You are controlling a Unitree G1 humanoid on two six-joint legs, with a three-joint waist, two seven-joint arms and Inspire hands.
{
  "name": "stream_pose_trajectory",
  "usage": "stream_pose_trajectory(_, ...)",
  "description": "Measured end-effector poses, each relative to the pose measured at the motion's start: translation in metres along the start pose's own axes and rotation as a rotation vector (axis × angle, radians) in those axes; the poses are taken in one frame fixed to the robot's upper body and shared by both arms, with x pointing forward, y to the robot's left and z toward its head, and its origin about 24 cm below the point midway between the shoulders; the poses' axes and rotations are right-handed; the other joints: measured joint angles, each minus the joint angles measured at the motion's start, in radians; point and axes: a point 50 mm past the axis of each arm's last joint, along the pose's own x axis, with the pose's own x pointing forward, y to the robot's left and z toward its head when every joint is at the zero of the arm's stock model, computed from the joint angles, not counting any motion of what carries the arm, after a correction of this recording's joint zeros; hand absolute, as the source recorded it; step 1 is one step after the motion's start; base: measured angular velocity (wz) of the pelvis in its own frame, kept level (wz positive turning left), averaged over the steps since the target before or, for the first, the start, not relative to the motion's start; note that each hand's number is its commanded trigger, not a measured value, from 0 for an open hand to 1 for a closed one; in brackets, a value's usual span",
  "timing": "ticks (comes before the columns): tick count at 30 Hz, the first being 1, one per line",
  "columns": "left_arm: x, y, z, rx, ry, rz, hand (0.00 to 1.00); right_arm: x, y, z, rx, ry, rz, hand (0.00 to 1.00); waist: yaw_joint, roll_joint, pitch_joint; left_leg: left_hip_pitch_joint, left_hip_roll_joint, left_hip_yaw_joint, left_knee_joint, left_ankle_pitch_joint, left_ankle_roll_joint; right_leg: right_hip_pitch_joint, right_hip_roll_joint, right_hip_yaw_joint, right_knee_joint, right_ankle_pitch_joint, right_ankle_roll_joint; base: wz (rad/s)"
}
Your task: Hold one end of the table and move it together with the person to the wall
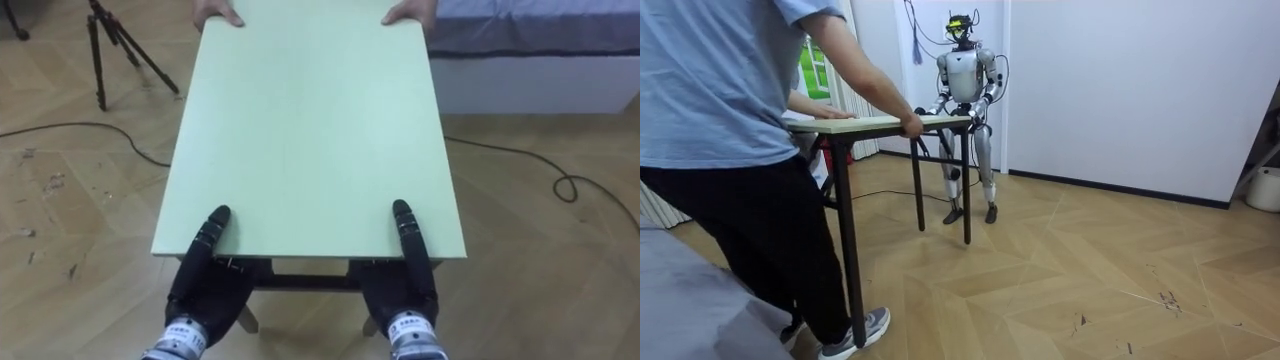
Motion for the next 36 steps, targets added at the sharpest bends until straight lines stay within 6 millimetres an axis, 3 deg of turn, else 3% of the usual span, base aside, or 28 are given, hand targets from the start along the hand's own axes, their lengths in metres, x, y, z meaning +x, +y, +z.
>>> stream_pose_trajectory(2,-0.001,0.001,-0.001,-0.002,-0.001,0.004,1.00,0.000,0.000,-0.001,-0.001,0.002,0.000,1.00,0.009,-0.003,0.0001,-0.054,0.018,-0.004,0.108,-0.002,-0.003,-0.008,0.005,-0.005,0.009,-0.008,-0.014,0.00)
stream_pose_trajectory(5,-0.003,0.003,-0.003,-0.013,0.005,0.013,1.00,-0.002,-0.003,0.002,-0.013,-0.001,-0.003,1.00,0.027,0.000,-0.0015,-0.130,0.065,-0.011,0.288,-0.004,-0.003,-0.019,0.011,-0.061,0.015,-0.031,-0.045,-0.12)
stream_pose_trajectory(6,-0.005,0.006,-0.006,-0.024,0.008,0.023,1.00,-0.003,-0.004,0.003,-0.024,0.000,-0.006,1.00,0.039,0.011,-0.0007,-0.136,0.076,-0.011,0.402,-0.005,-0.002,-0.006,0.012,-0.112,0.015,-0.034,-0.062,-0.23)
stream_pose_trajectory(7,-0.007,0.007,-0.009,-0.044,0.014,0.029,1.00,-0.003,-0.004,0.006,-0.040,-0.002,-0.006,1.00,0.036,0.032,-0.0051,-0.132,0.079,-0.012,0.502,-0.006,-0.004,0.004,0.021,-0.161,0.014,-0.036,-0.074,-0.11)
stream_pose_trajectory(8,-0.007,0.007,-0.009,-0.048,0.019,0.030,1.00,-0.002,-0.003,0.006,-0.043,-0.002,-0.003,1.00,0.025,0.042,-0.0055,-0.125,0.079,-0.013,0.517,-0.010,-0.003,0.007,0.028,-0.177,0.014,-0.029,-0.078,0.41)
stream_pose_trajectory(9,-0.006,0.007,-0.009,-0.045,0.023,0.027,1.00,-0.002,-0.003,0.007,-0.045,-0.003,0.005,1.00,-0.003,0.048,-0.0035,-0.105,0.075,-0.008,0.489,-0.044,0.002,0.000,0.030,-0.216,0.017,-0.032,-0.082,0.71)
stream_pose_trajectory(10,-0.005,0.005,-0.008,-0.042,0.024,0.020,1.00,-0.002,-0.002,0.008,-0.047,-0.008,0.016,1.00,-0.028,0.046,-0.0019,-0.087,0.074,0.002,0.426,-0.076,-0.008,-0.013,0.027,-0.234,0.026,-0.031,-0.085,0.62)
stream_pose_trajectory(13,-0.003,0.002,-0.009,-0.062,0.027,0.010,1.00,0.000,0.003,0.010,-0.064,-0.010,0.036,1.00,-0.040,0.065,-0.0010,-0.032,0.068,0.014,0.283,-0.138,-0.014,-0.044,0.027,-0.258,0.027,-0.018,-0.098,0.08)
stream_pose_trajectory(16,0.003,-0.005,-0.006,-0.047,0.027,-0.019,1.00,0.005,0.010,0.011,-0.066,-0.013,0.069,1.00,-0.054,0.074,0.0012,-0.029,0.057,-0.005,0.178,-0.171,-0.013,-0.096,0.017,-0.289,0.028,0.011,-0.107,0.10)
stream_pose_trajectory(17,0.004,-0.007,-0.006,-0.046,0.028,-0.024,1.00,0.005,0.011,0.011,-0.064,-0.016,0.074,1.00,-0.056,0.074,0.0016,-0.030,0.047,-0.004,0.154,-0.176,-0.012,-0.105,0.012,-0.297,0.027,0.017,-0.107,0.26)
stream_pose_trajectory(20,0.007,-0.012,-0.005,-0.042,0.013,-0.033,1.00,0.007,0.015,0.009,-0.067,-0.019,0.093,1.00,-0.055,0.071,0.0022,-0.049,0.016,0.016,0.105,-0.174,0.028,-0.153,-0.014,-0.274,0.021,0.064,-0.107,-0.11)
stream_pose_trajectory(23,0.007,-0.010,-0.005,-0.049,0.021,-0.021,1.00,0.006,0.013,0.009,-0.073,-0.015,0.087,1.00,-0.057,0.063,0.0051,-0.061,-0.046,0.027,0.091,-0.145,0.060,-0.170,-0.053,-0.249,0.006,0.115,-0.097,-0.10)
stream_pose_trajectory(25,0.006,-0.009,-0.004,-0.043,0.022,-0.017,1.00,0.006,0.012,0.008,-0.072,-0.016,0.082,1.00,-0.058,0.048,0.0047,-0.084,-0.098,0.033,0.089,-0.113,0.095,-0.191,-0.084,-0.215,-0.013,0.180,-0.086,-0.17)
stream_pose_trajectory(26,0.006,-0.008,-0.004,-0.043,0.021,-0.016,1.00,0.006,0.012,0.008,-0.072,-0.018,0.081,1.00,-0.058,0.044,0.0029,-0.094,-0.104,0.039,0.083,-0.106,0.104,-0.199,-0.091,-0.206,-0.024,0.200,-0.080,-0.24)
stream_pose_trajectory(27,0.006,-0.008,-0.005,-0.048,0.023,-0.012,1.00,0.006,0.012,0.010,-0.081,-0.013,0.082,1.00,-0.059,0.040,0.0043,-0.111,-0.119,0.057,0.079,-0.092,0.126,-0.209,-0.099,-0.172,-0.046,0.247,-0.025,-0.26)
stream_pose_trajectory(28,0.006,-0.008,-0.005,-0.052,0.029,-0.009,1.00,0.006,0.012,0.011,-0.083,-0.006,0.081,1.00,-0.056,0.044,0.0041,-0.135,-0.115,0.075,0.079,-0.074,0.147,-0.226,-0.097,-0.116,-0.046,0.287,0.087,-0.12)
stream_pose_trajectory(29,0.006,-0.007,-0.004,-0.047,0.032,-0.009,1.00,0.006,0.010,0.011,-0.079,-0.006,0.074,1.00,-0.061,0.041,0.0044,-0.145,-0.112,0.085,0.082,-0.067,0.155,-0.247,-0.108,-0.078,0.020,0.257,0.118,0.34)
stream_pose_trajectory(30,0.006,-0.006,-0.006,-0.035,0.046,0.003,1.00,0.001,0.004,0.010,-0.060,-0.016,0.053,1.00,-0.086,0.029,0.0052,-0.148,-0.110,0.109,0.081,-0.051,0.166,-0.273,-0.158,-0.054,0.242,0.127,0.118,0.75)
stream_pose_trajectory(31,0.005,-0.004,-0.008,-0.019,0.068,0.017,1.00,-0.004,-0.004,0.010,-0.040,-0.025,0.028,1.00,-0.097,0.013,0.0022,-0.142,-0.115,0.128,0.075,-0.040,0.175,-0.268,-0.211,-0.040,0.470,0.019,0.101,0.70)
stream_pose_trajectory(32,0.004,-0.002,-0.009,-0.010,0.073,0.023,1.00,-0.006,-0.007,0.011,-0.034,-0.028,0.019,1.00,-0.092,0.004,-0.0012,-0.142,-0.118,0.138,0.073,-0.035,0.181,-0.261,-0.235,-0.033,0.563,-0.018,0.107,0.25)
stream_pose_trajectory(33,0.003,-0.001,-0.008,-0.004,0.075,0.028,1.00,-0.007,-0.008,0.010,-0.031,-0.027,0.014,1.00,-0.083,-0.008,-0.0008,-0.149,-0.129,0.150,0.080,-0.029,0.190,-0.223,-0.273,-0.009,0.704,-0.065,0.119,-0.23)
stream_pose_trajectory(34,0.003,-0.001,-0.008,-0.006,0.075,0.028,1.00,-0.007,-0.008,0.010,-0.033,-0.028,0.017,1.00,-0.068,-0.013,-0.0004,-0.166,-0.137,0.165,0.090,-0.024,0.198,-0.171,-0.292,0.026,0.777,-0.091,0.127,-0.33)
stream_pose_trajectory(36,0.004,-0.003,-0.008,-0.014,0.066,0.021,1.00,-0.006,-0.006,0.008,-0.033,-0.022,0.026,1.00,-0.045,-0.022,-0.0018,-0.202,-0.139,0.190,0.098,-0.012,0.207,-0.065,-0.295,0.068,0.787,-0.101,0.136,-0.38)
